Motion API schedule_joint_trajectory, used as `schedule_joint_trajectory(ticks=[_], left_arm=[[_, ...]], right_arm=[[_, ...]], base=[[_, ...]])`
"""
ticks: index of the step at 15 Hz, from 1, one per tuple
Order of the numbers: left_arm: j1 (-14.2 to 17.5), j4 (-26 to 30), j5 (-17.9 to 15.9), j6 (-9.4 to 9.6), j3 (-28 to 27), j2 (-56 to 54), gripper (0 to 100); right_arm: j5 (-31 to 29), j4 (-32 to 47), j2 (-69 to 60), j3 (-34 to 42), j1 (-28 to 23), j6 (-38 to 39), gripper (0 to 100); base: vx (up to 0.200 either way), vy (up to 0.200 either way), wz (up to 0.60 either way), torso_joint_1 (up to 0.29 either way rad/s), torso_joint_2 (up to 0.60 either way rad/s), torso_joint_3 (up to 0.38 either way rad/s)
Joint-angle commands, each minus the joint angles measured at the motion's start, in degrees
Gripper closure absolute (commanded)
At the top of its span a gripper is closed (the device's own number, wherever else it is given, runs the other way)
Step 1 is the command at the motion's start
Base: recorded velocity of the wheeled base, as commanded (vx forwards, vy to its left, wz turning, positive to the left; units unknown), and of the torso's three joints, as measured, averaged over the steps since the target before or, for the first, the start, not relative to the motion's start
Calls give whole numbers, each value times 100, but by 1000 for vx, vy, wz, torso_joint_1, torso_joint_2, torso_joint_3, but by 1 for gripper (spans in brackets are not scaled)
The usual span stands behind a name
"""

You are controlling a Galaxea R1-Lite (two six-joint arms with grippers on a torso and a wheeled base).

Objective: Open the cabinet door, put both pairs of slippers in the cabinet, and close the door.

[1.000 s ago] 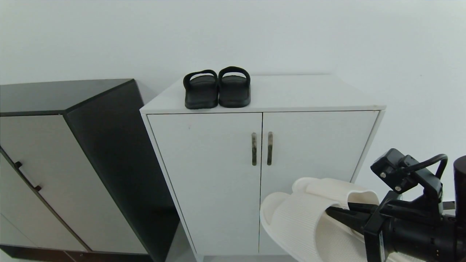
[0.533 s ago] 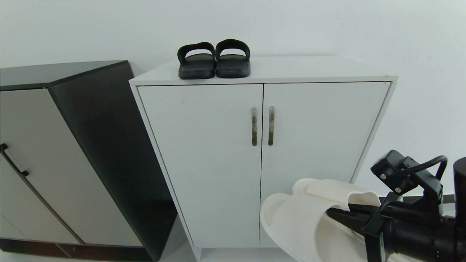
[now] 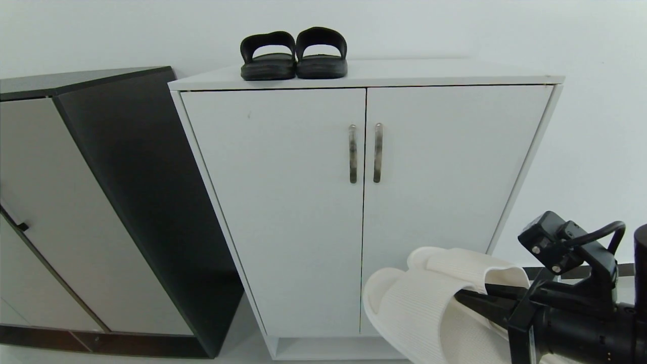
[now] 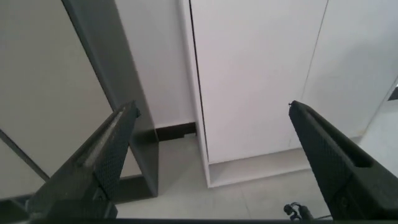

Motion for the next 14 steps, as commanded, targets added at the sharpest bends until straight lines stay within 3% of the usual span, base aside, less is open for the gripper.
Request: schedule_joint_trajectory(ticks=[1, 2, 3, 4, 7, 8, 9, 11, 12, 14], left_arm=[[-13, -8, -59, 81, -61, 138, 0], [-13, -8, -76, -271, -781, 560, 0], [-21, -8, -120, -903, -1537, 1123, 0], [-48, -8, -366, -1167, -2003, 1791, 0], [-118, -526, -1966, -1141, -2328, 3294, 0], [-127, -658, -2150, -1053, -2337, 3548, 0], [-346, -1010, -2555, -763, -2434, 4278, 0], [-821, -1168, -2722, -780, -2565, 4717, 0], [-1524, -1177, -2704, -789, -2838, 5122, 0], [-2096, -1186, -2581, -807, -3277, 5596, 0]], right_arm=[[-2, -1, -10, 8, -6, -3, 100], [-2, -1, -19, 34, -6, -3, 100], [7, -9, -19, 43, -6, -3, 100], [7, -18, 8, 34, -6, -3, 100], [112, -62, -19, 52, -6, -3, 100], [112, -62, -19, 61, -6, -3, 100], [112, -71, -19, 61, -6, -3, 100], [112, -132, -10, 61, -6, 5, 100], [130, -168, 8, 114, -6, -3, 100], [130, -168, 16, 122, -6, -3, 100]], base=[[0, 0, 0, 0, 0, 0], [0, 0, 0, 0, 0, 0], [0, 0, 0, 0, 0, 0], [0, 0, 0, 0, 0, 0], [0, 0, 0, 0, 0, 0], [0, 0, 0, 0, 0, 0], [0, 0, 0, 0, 0, 0], [0, 0, 0, 0, 0, 0], [0, 0, 0, 0, 0, 0], [0, 0, 0, 0, 0, 0]])
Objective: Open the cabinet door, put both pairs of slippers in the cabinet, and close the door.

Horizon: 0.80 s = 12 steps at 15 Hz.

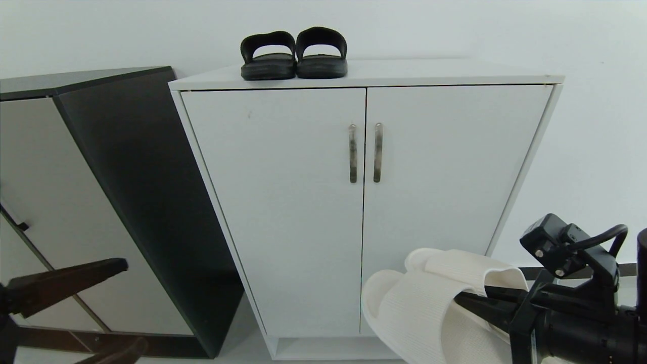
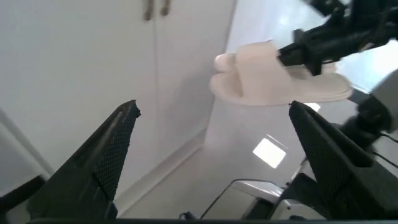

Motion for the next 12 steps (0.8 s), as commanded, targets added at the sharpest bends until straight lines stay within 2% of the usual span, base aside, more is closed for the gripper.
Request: schedule_joint_trajectory(ticks=[1, 3, 4, 5, 6, 7, 8, 9, 12], left_arm=[[-738, -54, 39, -67, -706, 1165, 0], [-1089, -186, 57, -129, -1005, 1596, 0], [-1309, -432, 233, -111, -1093, 1851, 0], [-1537, -643, 531, -85, -1163, 2070, 0], [-1933, -1003, 1041, -94, -1321, 2431, 0], [-2109, -1170, 1217, -94, -1506, 2738, 0], [-2161, -1170, 1234, -85, -1611, 2870, 0], [-2285, -1179, 1252, -85, -1945, 3213, 0], [-2372, -1206, 1050, -102, -2420, 3696, 0]], right_arm=[[1, -1, 19, 9, 2, -5, 100], [-17, -1, 19, 9, 2, -14, 100], [-17, -1, 19, 27, 2, -93, 100], [-17, -1, 19, 44, 2, -154, 100], [-8, -1, 19, 44, 2, -154, 100], [-8, -1, 28, 44, 2, -154, 100], [-8, -1, 28, 44, 2, -154, 100], [-8, -1, 36, 53, 2, -163, 100], [-17, -1, 36, 88, 2, -163, 100]], base=[[0, 0, 0, 0, 0, 0], [0, 0, 0, 0, 0, 0], [0, 0, 0, 0, 0, 0], [0, 0, 0, 0, 0, 0], [0, 0, 0, 0, 0, 0], [0, 0, 0, 0, 0, 0], [0, 0, 0, 0, 0, 0], [0, 0, 0, 0, 0, 0], [0, 0, 0, 0, 0, 0]])
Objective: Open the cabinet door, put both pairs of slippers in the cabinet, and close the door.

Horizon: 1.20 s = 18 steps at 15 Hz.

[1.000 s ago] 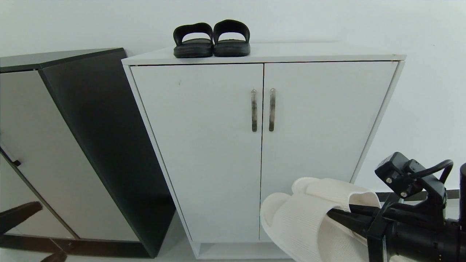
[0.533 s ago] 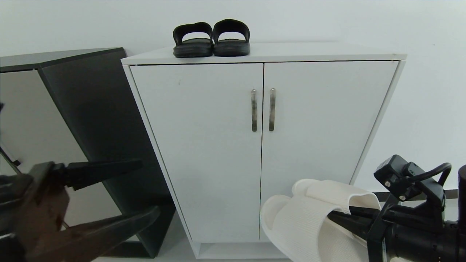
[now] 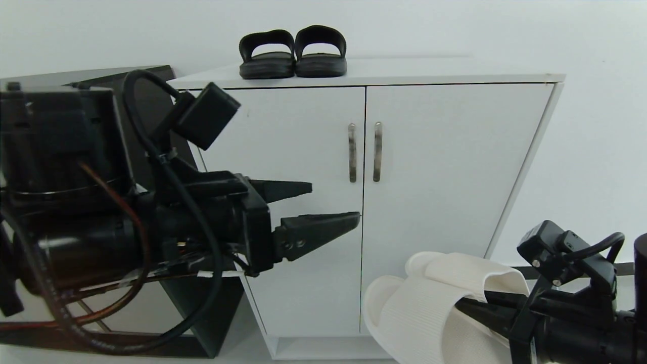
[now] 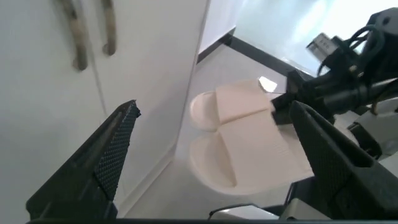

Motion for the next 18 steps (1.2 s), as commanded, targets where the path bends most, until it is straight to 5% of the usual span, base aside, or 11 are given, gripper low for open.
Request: schedule_joint_trajectory(ticks=[1, 7, 18], left_arm=[[-101, -23, -186, -39, -490, 636, 0], [-285, -6, -652, -979, -1843, 1708, 0], [-162, -23, -335, -1050, -2511, 2279, 0]], right_arm=[[-3, -1, 13, 5, 2, -7, 100], [5, -1, 13, 40, 2, -34, 100], [14, -1, 31, 76, 2, -104, 100]], base=[[0, 0, 0, 0, 0, 0], [0, 0, 0, 0, 0, 0], [0, 0, 0, 0, 0, 0]])
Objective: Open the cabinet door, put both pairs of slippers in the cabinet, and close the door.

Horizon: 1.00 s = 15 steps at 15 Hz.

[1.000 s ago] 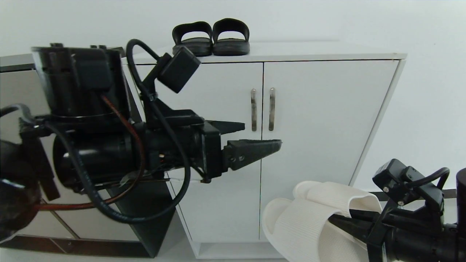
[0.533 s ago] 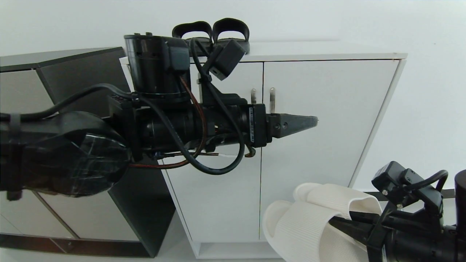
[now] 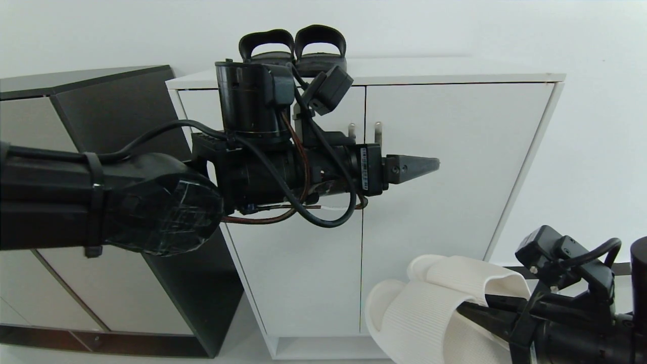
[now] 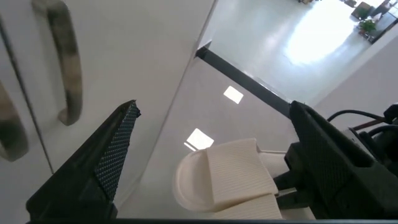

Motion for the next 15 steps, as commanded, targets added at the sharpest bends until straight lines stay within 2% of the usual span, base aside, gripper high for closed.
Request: schedule_joint_trajectory(ticks=[1, 2, 5, 15], left_arm=[[51, -7, 1, -1, -26, 30, 0], [227, -7, 10, -1, -87, 30, 0], [412, -7, 19, -1, -201, 144, 0], [429, -7, 221, -1, -984, 865, 0]], right_arm=[[1, -3, 21, -1, 2, -1, 100], [1, -3, 21, -1, 2, -1, 100], [1, -3, 38, -1, 2, -1, 100], [10, -3, 65, -10, 2, 8, 100]], base=[[0, 0, 0, 0, 0, 0], [0, 0, 0, 0, 0, 0], [0, 0, 0, 0, 0, 0], [0, 0, 0, 0, 0, 0]])
